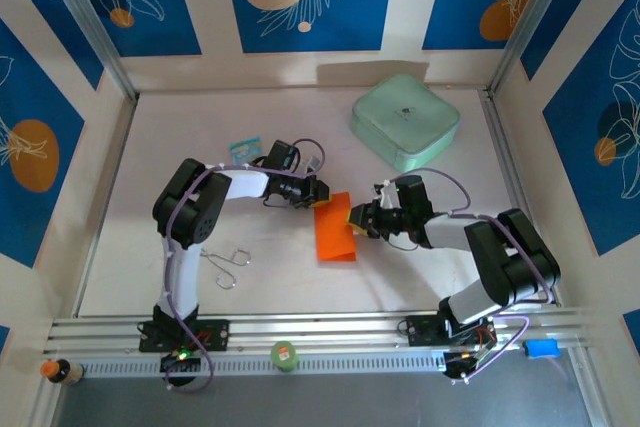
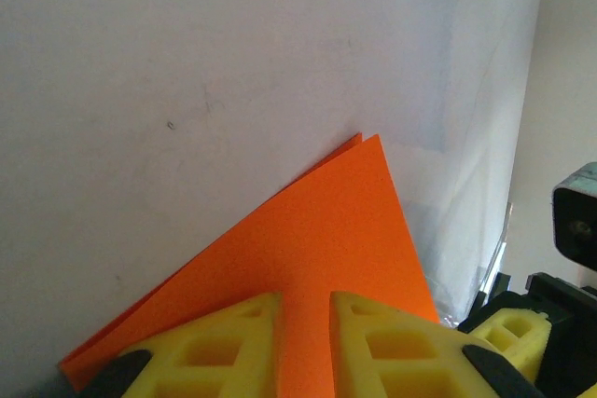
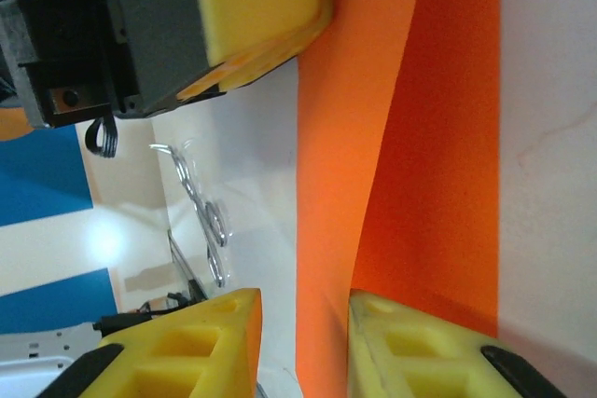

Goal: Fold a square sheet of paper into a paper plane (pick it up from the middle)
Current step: Fold the triangle a second time at the center of the table.

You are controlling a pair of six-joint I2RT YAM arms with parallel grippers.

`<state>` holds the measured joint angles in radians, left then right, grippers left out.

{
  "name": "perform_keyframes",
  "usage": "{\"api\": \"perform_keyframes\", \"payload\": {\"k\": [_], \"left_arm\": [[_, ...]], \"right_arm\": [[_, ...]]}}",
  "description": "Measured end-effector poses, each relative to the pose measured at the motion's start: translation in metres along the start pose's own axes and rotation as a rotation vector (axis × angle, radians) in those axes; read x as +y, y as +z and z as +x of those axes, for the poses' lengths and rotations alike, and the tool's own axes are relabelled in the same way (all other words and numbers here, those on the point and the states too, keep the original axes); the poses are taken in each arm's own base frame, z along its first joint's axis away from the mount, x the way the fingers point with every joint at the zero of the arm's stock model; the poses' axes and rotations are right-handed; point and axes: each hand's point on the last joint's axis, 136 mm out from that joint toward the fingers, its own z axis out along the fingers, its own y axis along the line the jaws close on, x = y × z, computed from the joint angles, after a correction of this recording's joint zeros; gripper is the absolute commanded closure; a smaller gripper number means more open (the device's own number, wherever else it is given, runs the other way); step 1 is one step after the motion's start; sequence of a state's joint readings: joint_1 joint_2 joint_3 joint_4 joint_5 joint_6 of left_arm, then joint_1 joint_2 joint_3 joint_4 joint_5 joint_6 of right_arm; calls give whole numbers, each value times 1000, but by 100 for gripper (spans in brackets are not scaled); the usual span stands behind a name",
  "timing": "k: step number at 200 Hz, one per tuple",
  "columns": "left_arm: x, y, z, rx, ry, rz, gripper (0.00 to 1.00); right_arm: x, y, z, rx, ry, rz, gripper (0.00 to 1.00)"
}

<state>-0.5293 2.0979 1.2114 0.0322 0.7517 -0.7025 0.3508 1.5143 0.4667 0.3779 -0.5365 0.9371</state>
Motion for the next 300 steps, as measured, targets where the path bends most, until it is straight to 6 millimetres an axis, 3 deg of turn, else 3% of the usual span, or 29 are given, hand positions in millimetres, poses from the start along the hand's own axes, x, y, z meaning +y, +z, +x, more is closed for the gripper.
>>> {"api": "perform_keyframes", "payload": {"k": [53,136,195,228,265,300], "left_arm": [[0,0,0,-1,-4,2,78],[-3,0,-1,-5,-7,18,72],[-4,-2,-1,-12,-5,10,69],[-4,-3,0,-12,-6,9,69],[-9,-14,6,-33,9,-3,65],[-35,-39,6,-116,125,-13,63]], "right_arm": [[-5,6,1,29,2,-3,71],[-9,13,-3,36,5,8,87],[-9,14,-2,37,-1,12,77],[-7,13,-2,38,-19,8,87],[-11,14,1,43,-12,39,95],[-10,14,3,11,-16,100,97]]}}
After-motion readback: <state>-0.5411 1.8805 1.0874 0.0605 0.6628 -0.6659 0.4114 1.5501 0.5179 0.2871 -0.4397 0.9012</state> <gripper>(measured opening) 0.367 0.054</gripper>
